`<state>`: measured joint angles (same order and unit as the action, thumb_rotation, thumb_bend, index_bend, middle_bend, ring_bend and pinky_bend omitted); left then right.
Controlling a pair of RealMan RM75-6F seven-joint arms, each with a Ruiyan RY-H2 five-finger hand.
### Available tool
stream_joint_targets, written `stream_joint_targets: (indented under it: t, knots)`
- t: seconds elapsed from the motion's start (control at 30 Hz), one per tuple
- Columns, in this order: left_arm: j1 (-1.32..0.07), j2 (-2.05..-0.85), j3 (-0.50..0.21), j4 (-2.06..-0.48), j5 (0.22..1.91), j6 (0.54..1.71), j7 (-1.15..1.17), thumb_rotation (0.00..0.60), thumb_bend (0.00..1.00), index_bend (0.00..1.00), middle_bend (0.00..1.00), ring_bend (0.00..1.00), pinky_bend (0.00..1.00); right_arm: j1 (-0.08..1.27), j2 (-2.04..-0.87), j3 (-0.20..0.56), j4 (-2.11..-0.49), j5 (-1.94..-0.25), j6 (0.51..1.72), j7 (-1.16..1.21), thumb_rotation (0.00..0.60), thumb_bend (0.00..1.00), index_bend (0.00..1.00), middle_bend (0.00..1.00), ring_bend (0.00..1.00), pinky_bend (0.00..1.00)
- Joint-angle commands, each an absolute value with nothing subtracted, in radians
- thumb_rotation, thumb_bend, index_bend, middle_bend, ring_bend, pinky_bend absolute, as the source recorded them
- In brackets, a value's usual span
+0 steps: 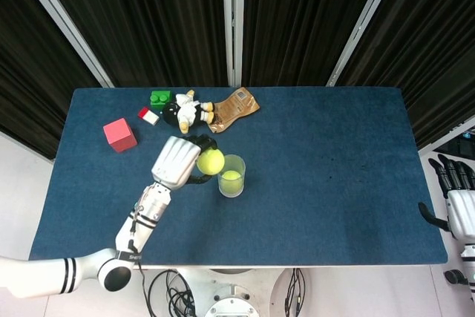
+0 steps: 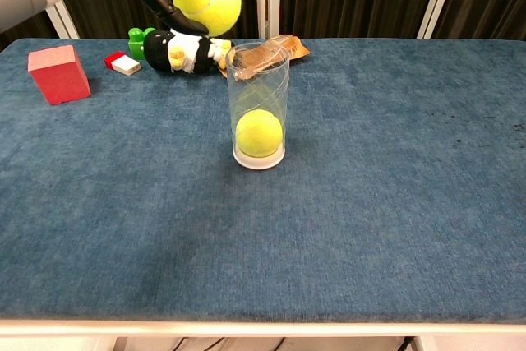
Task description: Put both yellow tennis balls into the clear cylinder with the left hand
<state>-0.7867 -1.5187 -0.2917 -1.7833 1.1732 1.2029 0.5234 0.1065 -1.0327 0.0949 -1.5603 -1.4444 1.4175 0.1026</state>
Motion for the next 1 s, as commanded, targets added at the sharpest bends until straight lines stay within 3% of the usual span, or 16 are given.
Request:
stream_joint_targets:
  t: [0.03,0.7,0.8,0.93,1.0]
  knots:
    - [-0.796,-1.535,-0.297,-1.772,1.159,1.201,0.53,0.6,0.16,0.56,0.57,0.51,0.69,0.108,-1.035,0.096,-1.558,-1.441,1.415,0.102,0.6,0.24,0.0,0.0,0.0,0.0]
    - [-0.844,-1.63,-0.302,-1.693,1.103,1.18,0.523,0.6,0.16,0.54,0.55,0.5,0.69,0.118,-1.053,0.097,-1.515,-1.418,1.381,0.131,0.6,0.24,0.0,0.0,0.0,0.0]
    - [-0.848,-1.631,-0.299,-1.688,1.101,1.17,0.519,0.6,0.16,0.47,0.51,0.48,0.67,0.118,-1.056,0.097,-1.509,-1.415,1.378,0.136,0.6,0.24,0.0,0.0,0.0,0.0]
    - [-0.849,-1.62,-0.299,-1.694,1.087,1.151,0.504,0.6,0.15,0.23,0.36,0.37,0.57,0.117,-1.056,0.096,-1.503,-1.415,1.376,0.145,0.6,0.24,0.0,0.0,0.0,0.0]
    - [-0.848,-1.616,-0.298,-1.696,1.095,1.151,0.491,0.6,0.14,0.17,0.3,0.32,0.53,0.117,-1.056,0.097,-1.501,-1.414,1.376,0.148,0.6,0.24,0.0,0.0,0.0,0.0]
